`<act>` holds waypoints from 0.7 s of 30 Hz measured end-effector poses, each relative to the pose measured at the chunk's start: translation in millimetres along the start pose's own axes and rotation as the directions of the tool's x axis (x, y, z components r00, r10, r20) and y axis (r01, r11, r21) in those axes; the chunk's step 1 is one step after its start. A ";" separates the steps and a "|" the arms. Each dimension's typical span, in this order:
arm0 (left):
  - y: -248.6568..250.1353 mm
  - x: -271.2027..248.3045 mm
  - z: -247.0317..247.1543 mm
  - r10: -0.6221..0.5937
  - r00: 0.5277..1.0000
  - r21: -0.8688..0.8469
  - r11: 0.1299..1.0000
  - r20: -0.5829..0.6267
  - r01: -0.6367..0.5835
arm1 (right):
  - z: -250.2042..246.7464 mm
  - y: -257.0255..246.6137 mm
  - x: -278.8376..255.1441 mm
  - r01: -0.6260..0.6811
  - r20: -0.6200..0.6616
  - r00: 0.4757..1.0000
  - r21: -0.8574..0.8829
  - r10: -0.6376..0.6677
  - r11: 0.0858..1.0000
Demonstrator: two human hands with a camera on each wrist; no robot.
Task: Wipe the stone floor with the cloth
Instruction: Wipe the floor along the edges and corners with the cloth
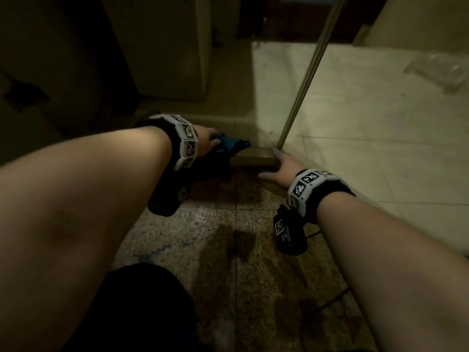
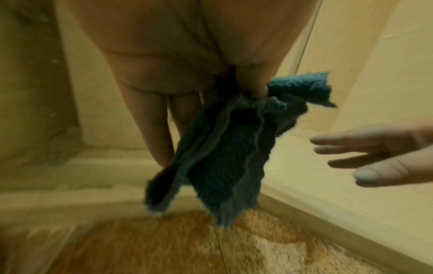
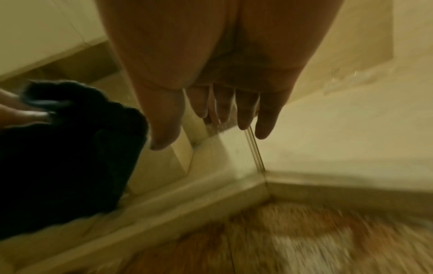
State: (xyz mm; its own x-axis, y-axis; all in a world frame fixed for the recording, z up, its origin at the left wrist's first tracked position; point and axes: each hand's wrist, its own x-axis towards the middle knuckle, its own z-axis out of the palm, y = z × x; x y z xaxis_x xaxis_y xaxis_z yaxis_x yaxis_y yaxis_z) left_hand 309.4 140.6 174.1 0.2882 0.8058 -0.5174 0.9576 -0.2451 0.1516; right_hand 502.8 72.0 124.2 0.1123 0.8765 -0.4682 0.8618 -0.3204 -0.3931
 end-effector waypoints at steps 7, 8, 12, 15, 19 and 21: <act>-45.2 1.2 -39.5 0.164 0.986 0.038 0.986 0.035 -0.165 | 4.7 -67.6 23.2 -0.037 0.005 0.999 0.214 0.037 0.976; -54.2 1.6 -44.5 0.172 0.984 0.040 0.984 0.045 -0.174 | 6.1 -82.2 26.4 -0.039 0.017 0.999 0.224 0.036 0.974; -95.4 5.7 -60.0 0.167 0.982 0.023 0.985 0.086 -0.169 | 11.6 -141.9 41.5 -0.019 0.035 0.999 0.188 0.013 0.982; -121.4 14.5 -66.5 0.104 0.990 0.027 0.994 0.092 -0.107 | 20.2 -171.6 62.7 0.006 0.044 0.999 0.235 -0.017 0.972; -142.0 23.1 -66.7 -0.016 0.999 0.012 1.000 0.049 0.015 | 37.4 -185.9 92.9 0.026 0.085 0.994 0.380 -0.063 0.925; -148.4 22.6 -59.8 -0.097 0.995 0.001 0.995 0.011 0.097 | 39.8 -190.4 104.9 0.043 0.136 0.985 0.398 -0.105 0.916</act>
State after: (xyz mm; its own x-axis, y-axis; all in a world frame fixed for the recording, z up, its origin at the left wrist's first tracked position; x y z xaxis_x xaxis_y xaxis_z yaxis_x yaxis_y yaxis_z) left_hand 174.0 227.4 190.3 0.1943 0.8195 -0.5391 0.9809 -0.1665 0.1003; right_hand 330.8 210.6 118.4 -0.0469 0.8484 -0.5273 0.5974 -0.3992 -0.6955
